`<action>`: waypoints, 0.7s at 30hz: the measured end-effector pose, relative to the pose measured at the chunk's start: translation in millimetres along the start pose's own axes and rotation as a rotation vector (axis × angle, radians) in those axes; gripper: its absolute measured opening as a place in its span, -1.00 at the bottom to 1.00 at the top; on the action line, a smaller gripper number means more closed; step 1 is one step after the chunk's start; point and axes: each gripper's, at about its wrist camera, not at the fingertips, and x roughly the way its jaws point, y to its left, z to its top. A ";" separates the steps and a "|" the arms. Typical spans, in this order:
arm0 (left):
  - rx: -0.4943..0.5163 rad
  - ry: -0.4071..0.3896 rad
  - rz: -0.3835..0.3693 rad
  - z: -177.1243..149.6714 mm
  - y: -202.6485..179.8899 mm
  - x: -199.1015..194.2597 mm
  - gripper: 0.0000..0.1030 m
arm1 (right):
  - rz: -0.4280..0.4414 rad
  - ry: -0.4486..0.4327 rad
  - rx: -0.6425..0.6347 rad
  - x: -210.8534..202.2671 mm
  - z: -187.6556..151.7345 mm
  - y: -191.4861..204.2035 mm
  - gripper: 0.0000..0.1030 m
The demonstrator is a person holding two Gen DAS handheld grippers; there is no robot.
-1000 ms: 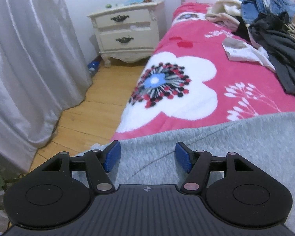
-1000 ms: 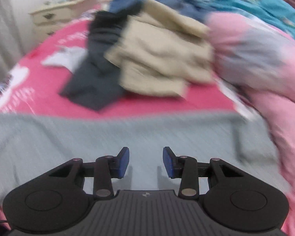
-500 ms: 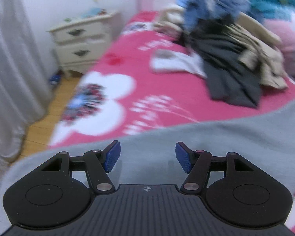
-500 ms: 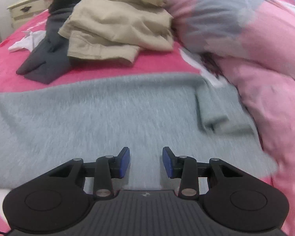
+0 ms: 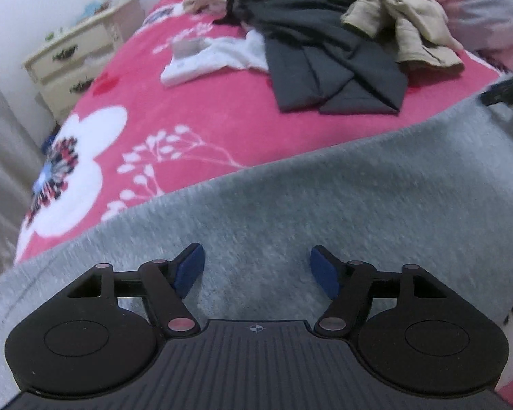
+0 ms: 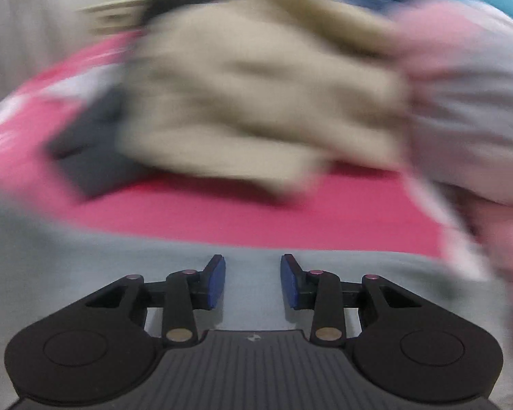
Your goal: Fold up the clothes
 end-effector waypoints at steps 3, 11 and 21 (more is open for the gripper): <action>-0.060 0.028 -0.012 6.1 6.0 -0.9 0.40 | -0.120 0.074 0.174 1.4 4.9 -73.8 -0.27; -0.427 -0.014 -0.033 -23.3 49.6 -63.8 0.40 | 0.080 -0.121 -0.052 -117.2 -2.4 7.7 -0.11; -1.023 -0.136 0.121 -174.6 171.3 -156.4 0.57 | 0.549 -0.218 -0.699 -179.5 -65.5 313.6 0.36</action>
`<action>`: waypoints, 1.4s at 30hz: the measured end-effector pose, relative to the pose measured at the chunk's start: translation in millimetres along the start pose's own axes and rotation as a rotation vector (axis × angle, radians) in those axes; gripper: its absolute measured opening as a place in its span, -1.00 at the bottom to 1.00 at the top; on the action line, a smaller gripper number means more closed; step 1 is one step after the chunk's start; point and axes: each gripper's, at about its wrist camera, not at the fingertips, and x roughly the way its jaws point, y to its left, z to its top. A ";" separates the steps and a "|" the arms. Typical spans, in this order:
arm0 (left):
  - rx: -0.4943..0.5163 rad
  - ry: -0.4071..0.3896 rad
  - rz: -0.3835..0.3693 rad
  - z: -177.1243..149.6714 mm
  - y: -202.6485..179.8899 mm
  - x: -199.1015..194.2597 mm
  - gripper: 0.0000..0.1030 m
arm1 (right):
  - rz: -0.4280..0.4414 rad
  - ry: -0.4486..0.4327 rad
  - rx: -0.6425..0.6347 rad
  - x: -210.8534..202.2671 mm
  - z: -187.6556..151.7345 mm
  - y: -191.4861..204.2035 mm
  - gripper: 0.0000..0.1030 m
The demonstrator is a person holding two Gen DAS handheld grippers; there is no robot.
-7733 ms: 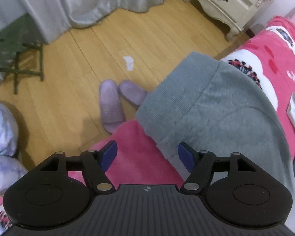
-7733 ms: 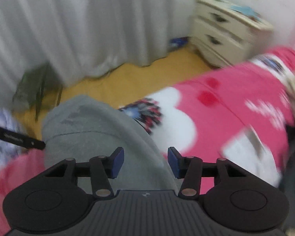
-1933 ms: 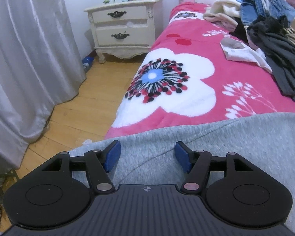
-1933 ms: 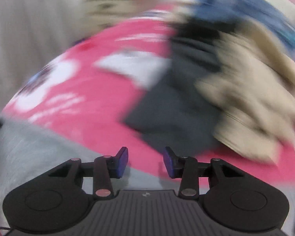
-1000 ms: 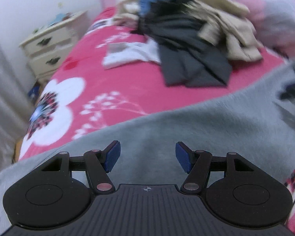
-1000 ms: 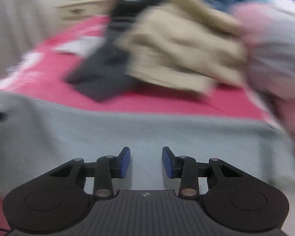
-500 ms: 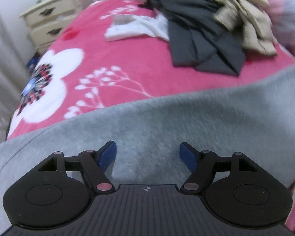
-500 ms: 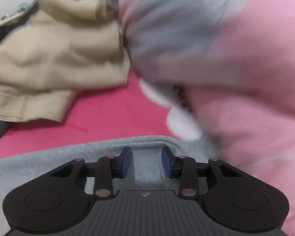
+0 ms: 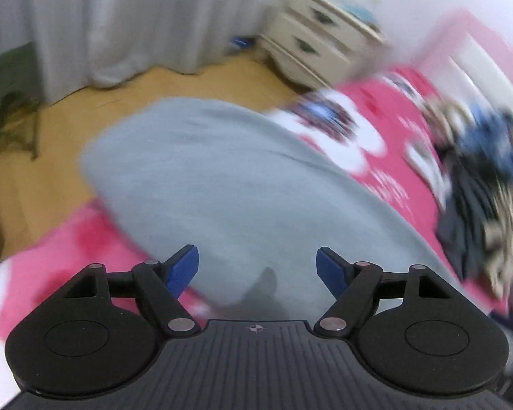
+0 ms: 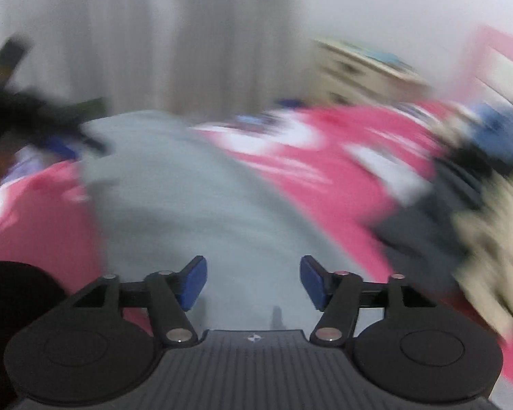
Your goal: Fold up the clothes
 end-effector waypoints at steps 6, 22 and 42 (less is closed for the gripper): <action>-0.200 -0.090 0.049 30.9 64.3 11.4 0.75 | 0.045 -0.009 -0.258 74.9 48.9 113.9 0.41; -0.378 -0.072 -0.064 49.8 109.5 57.8 0.81 | -0.049 0.056 -0.243 159.2 49.3 151.8 0.43; -0.343 -0.229 -0.001 59.5 97.2 58.2 -0.48 | -0.028 0.065 -0.150 177.9 91.0 146.7 -0.81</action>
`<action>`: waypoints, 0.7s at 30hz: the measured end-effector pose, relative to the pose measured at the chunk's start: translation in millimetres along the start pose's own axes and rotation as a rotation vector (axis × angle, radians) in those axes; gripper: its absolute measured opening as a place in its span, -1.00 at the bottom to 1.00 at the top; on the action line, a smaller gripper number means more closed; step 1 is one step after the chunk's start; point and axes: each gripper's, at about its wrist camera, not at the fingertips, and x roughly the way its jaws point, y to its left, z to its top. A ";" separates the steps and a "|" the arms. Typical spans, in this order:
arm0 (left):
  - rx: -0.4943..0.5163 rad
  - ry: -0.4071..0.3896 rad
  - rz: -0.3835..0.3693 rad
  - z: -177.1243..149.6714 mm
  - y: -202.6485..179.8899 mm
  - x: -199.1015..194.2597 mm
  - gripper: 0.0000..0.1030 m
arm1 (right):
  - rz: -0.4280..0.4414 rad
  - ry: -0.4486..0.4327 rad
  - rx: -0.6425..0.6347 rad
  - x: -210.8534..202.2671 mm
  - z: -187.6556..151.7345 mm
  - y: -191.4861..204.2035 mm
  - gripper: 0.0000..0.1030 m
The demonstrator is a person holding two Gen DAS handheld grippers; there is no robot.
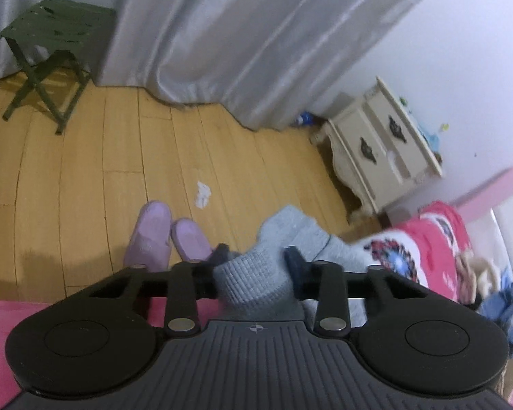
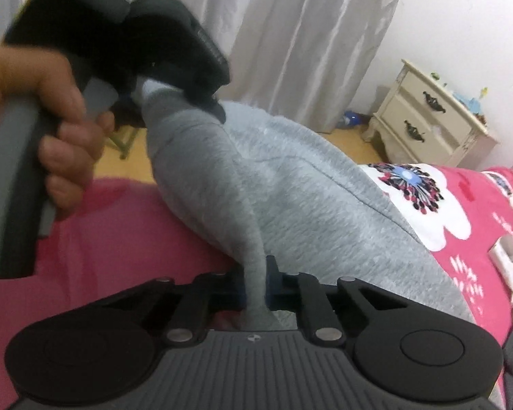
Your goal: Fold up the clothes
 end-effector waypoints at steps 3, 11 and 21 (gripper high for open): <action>0.067 -0.047 -0.005 6.4 -13.9 -6.1 -0.58 | 0.015 -0.011 0.014 -3.6 4.7 -0.6 -0.82; 0.007 -0.117 -0.055 37.5 -4.1 -8.0 -0.75 | 0.020 -0.061 0.041 -8.4 29.6 9.1 -0.83; -0.090 -0.078 0.167 48.7 50.7 13.8 -0.83 | 0.043 -0.027 0.008 30.5 29.1 24.8 -0.75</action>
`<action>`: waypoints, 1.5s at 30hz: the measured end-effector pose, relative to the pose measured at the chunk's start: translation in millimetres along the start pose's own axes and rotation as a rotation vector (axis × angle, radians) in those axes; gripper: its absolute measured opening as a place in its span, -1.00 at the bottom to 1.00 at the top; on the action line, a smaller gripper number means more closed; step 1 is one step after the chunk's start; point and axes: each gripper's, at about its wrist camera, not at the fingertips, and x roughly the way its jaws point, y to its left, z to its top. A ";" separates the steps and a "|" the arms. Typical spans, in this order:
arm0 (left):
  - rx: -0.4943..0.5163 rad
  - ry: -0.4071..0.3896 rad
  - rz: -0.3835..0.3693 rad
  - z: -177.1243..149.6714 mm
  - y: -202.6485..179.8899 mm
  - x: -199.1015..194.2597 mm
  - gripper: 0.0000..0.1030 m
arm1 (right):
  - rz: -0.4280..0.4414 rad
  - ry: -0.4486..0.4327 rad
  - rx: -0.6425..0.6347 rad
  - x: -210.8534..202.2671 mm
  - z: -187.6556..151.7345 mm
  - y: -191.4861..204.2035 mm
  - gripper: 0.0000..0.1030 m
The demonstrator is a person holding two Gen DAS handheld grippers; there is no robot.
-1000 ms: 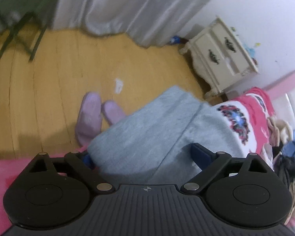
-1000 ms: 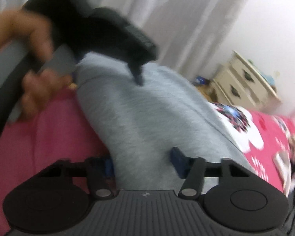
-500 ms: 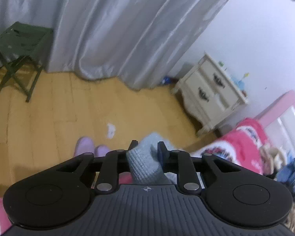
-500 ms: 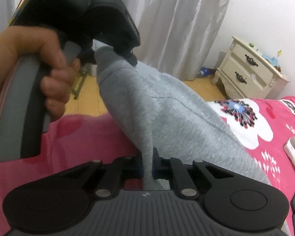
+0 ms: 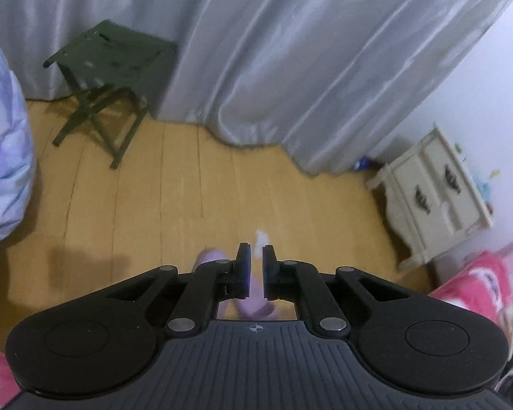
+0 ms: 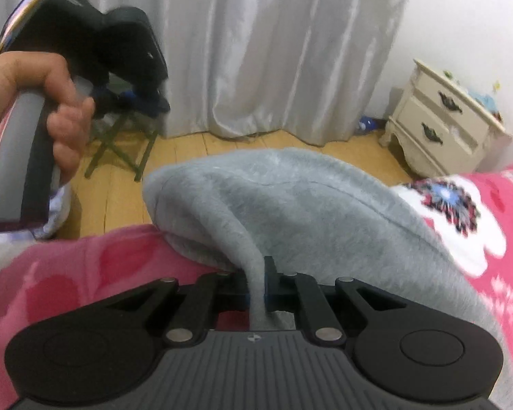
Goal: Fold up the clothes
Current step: 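Release the hoodie and open both tools above it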
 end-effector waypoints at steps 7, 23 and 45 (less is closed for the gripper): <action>0.241 0.016 -0.092 -21.4 -52.2 -24.1 -0.15 | 0.082 -0.178 -0.079 -75.8 -27.2 -24.5 -0.03; 1.160 0.180 -0.263 -150.7 -180.2 -9.1 0.20 | 0.066 0.051 0.101 -11.8 -49.2 -211.2 -0.80; 1.303 0.013 -0.210 -176.6 -230.6 -35.6 0.32 | -0.218 -0.068 0.382 -133.8 -146.9 -248.7 -0.25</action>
